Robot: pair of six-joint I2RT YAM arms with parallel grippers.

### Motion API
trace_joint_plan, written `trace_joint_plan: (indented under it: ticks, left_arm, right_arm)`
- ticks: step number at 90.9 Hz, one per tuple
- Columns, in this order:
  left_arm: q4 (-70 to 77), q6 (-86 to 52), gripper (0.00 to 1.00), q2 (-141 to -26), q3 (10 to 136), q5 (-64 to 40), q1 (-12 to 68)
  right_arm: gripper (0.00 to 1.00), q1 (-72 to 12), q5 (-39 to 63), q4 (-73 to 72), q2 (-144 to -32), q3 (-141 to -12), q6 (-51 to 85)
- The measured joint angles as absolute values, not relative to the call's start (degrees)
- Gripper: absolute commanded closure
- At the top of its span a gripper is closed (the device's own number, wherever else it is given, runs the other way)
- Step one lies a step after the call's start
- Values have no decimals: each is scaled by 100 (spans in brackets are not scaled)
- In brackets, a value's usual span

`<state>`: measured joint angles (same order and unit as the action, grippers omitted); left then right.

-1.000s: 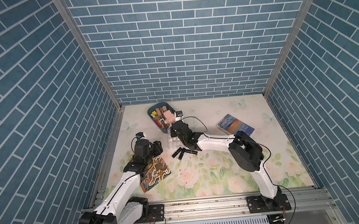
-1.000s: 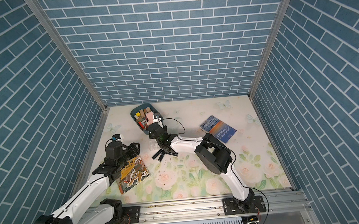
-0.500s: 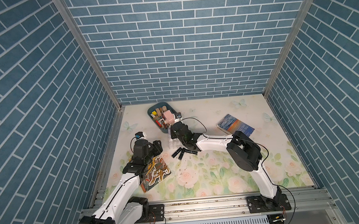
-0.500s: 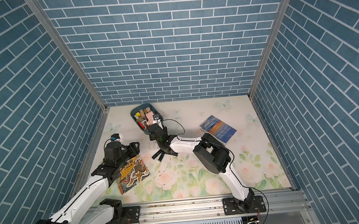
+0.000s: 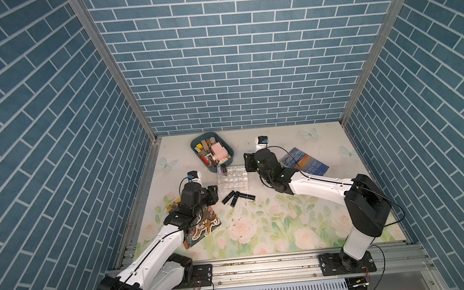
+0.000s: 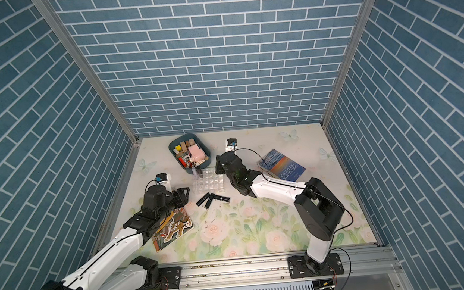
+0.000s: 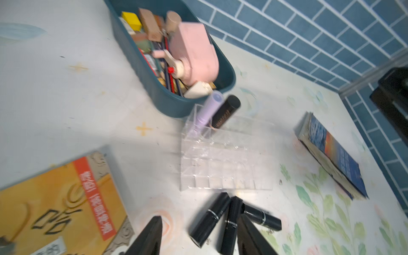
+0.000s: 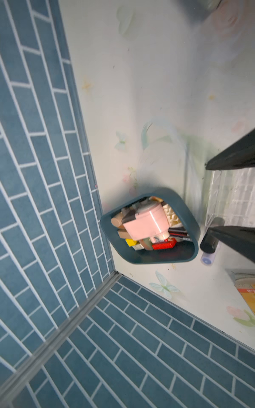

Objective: Arrange the lipsticks in the organizer
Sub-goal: Place the lipstick in the storage box, then pick up the lipstick at the center of the board.

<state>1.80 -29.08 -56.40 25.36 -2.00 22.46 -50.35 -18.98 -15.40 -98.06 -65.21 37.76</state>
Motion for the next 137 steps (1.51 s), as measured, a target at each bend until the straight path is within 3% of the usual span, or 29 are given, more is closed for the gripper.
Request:
trace_joint_plan:
  ticks: [22,45,92,103,137]
  left_arm:
    - [89,-2646,41,-6812,2727,-67,2729]
    - [71,-2349,41,-7559,3321,64,2891]
    - [-132,-2023,43,-8307,3461,307,3205]
    - [-145,-1988,48,-8462,3461,381,3245]
    - [-224,-1929,77,-8650,3586,436,3334]
  right_arm:
    - [59,-5059,-1531,-1245,-9478,-5673,4032]
    - [59,-5061,-1406,-1157,-9426,-5594,4032]
    - [60,-5046,-1321,-1205,-9426,-5594,4034]
    - [60,-5046,-1308,-1205,-9428,-5594,4034]
    - [61,-5035,-1262,-1201,-9428,-5596,4036]
